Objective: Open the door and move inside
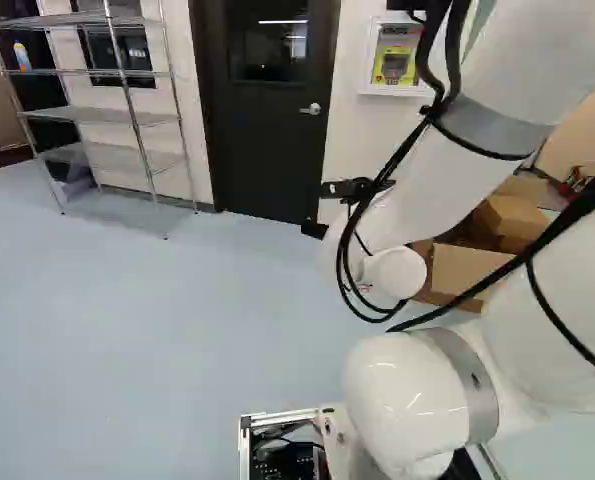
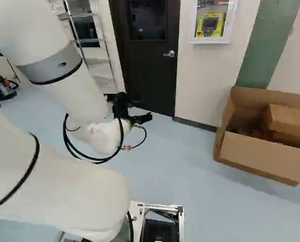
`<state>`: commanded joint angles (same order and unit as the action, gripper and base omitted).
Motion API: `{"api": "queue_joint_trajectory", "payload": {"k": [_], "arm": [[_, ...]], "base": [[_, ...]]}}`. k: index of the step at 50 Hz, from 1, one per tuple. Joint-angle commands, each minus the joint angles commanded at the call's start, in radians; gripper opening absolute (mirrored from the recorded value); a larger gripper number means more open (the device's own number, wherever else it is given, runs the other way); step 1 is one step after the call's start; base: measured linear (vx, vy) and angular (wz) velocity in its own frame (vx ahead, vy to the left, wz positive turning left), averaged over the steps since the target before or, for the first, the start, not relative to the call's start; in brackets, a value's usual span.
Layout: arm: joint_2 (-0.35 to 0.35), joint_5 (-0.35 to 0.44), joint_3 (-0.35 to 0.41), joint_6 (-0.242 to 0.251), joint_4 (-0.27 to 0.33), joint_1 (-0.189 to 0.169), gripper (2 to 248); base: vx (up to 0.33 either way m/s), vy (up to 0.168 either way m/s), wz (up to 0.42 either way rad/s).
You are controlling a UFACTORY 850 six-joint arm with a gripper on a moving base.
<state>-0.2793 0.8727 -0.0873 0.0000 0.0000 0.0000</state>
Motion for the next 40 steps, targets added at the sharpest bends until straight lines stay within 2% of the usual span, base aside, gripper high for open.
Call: {"api": "queue_joint_trajectory", "payload": {"k": [8,40], "arm": [[0.0,0.0,0.0,0.0,0.0,0.0,247],[0.0,0.0,0.0,0.0,0.0,0.0,247]], "base": [[0.079,0.121,-0.147],[0.282,0.103,-0.031]]}}
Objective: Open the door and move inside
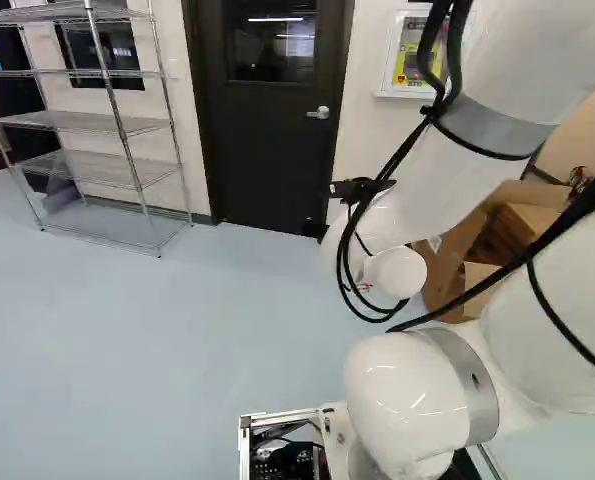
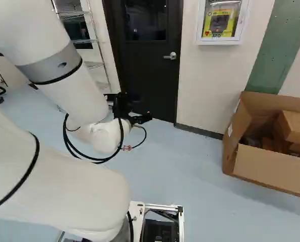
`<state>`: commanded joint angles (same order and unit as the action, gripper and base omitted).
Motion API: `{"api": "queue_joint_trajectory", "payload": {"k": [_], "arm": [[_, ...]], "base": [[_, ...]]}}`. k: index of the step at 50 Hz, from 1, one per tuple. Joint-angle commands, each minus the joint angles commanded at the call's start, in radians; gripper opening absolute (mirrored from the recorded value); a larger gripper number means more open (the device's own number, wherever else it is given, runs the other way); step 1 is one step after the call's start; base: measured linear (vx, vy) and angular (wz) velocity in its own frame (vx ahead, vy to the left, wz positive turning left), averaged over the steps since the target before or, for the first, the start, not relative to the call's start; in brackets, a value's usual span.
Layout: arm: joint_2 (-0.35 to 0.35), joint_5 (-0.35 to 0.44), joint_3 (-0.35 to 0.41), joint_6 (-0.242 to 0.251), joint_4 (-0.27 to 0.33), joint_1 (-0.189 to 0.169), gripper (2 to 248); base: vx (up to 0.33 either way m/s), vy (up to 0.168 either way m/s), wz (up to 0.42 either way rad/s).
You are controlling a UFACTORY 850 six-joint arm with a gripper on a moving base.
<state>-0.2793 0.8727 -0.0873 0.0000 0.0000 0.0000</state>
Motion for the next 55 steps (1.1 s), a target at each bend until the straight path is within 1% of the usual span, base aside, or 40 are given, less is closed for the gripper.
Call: {"api": "queue_joint_trajectory", "payload": {"k": [14,27,55], "arm": [[0.0,0.0,0.0,0.0,0.0,0.0,247],[0.0,0.0,0.0,0.0,0.0,0.0,247],[0.0,0.0,0.0,0.0,0.0,0.0,247]], "base": [[0.26,0.08,-0.025],[0.186,0.004,-0.002],[0.142,0.004,-0.007]]}}
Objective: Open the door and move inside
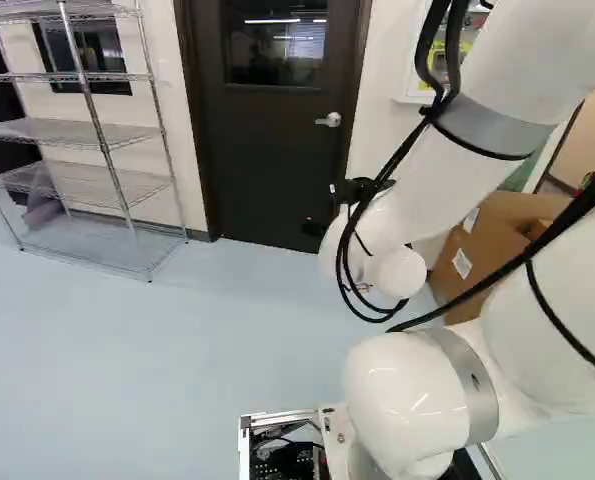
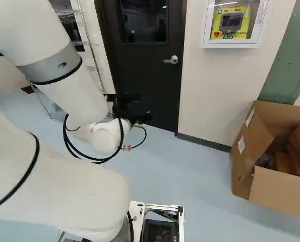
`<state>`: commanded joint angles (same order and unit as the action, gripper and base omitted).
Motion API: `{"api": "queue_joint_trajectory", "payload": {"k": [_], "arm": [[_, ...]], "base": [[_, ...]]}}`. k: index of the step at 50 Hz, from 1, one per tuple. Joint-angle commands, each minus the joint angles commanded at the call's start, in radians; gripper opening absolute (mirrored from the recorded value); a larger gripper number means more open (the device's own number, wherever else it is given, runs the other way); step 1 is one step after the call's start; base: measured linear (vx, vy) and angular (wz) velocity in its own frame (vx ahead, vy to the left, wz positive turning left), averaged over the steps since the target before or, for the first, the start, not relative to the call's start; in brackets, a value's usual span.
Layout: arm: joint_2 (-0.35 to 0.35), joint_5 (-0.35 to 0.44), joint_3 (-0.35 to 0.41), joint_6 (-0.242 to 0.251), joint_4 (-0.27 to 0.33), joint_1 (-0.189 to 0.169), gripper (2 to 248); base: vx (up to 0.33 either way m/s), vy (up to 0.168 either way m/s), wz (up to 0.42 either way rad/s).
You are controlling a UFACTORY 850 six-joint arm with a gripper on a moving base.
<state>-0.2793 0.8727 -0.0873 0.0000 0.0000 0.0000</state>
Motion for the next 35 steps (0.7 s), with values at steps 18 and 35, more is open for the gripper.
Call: {"api": "queue_joint_trajectory", "payload": {"k": [18,35], "arm": [[0.0,0.0,0.0,0.0,0.0,0.0,247],[0.0,0.0,0.0,0.0,0.0,0.0,247]], "base": [[0.152,0.003,-0.009],[0.15,0.003,-0.01]]}}
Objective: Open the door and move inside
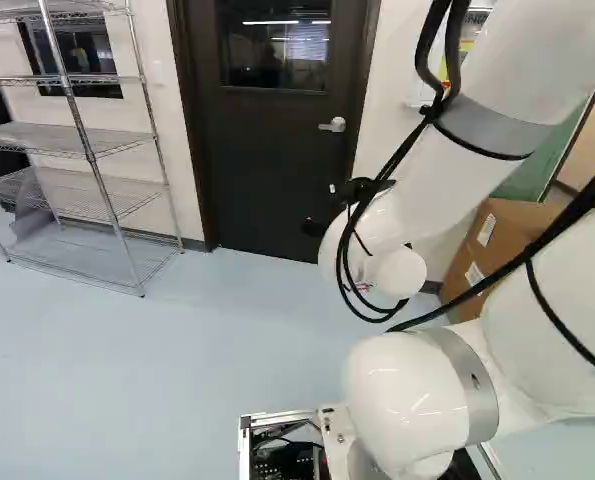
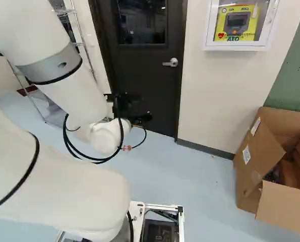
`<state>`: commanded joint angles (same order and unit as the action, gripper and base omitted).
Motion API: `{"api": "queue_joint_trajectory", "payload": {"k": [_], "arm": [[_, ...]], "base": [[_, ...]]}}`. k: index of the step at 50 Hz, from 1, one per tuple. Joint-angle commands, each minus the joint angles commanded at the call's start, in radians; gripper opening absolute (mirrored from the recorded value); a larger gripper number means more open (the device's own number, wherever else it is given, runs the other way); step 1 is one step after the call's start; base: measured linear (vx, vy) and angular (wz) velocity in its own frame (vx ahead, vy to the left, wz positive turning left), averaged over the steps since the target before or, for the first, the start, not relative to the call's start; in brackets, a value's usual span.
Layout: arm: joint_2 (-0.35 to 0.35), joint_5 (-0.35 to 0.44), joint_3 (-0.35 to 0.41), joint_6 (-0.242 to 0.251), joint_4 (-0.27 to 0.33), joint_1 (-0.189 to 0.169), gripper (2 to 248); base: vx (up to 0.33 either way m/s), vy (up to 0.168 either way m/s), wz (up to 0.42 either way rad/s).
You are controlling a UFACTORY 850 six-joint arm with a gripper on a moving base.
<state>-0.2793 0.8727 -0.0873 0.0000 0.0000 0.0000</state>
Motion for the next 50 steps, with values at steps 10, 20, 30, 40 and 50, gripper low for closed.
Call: {"api": "queue_joint_trajectory", "payload": {"k": [10,20,30,40,50], "arm": [[0.0,0.0,0.0,0.0,0.0,0.0,247],[0.0,0.0,0.0,0.0,0.0,0.0,247],[0.0,0.0,0.0,0.0,0.0,0.0,247],[0.0,0.0,0.0,0.0,0.0,0.0,247],[0.0,0.0,0.0,0.0,0.0,0.0,247]], "base": [[0.149,0.002,-0.011],[0.15,0.001,-0.013],[0.149,0.001,-0.011],[0.147,0.0,-0.011],[0.14,0.024,-0.019]]}}
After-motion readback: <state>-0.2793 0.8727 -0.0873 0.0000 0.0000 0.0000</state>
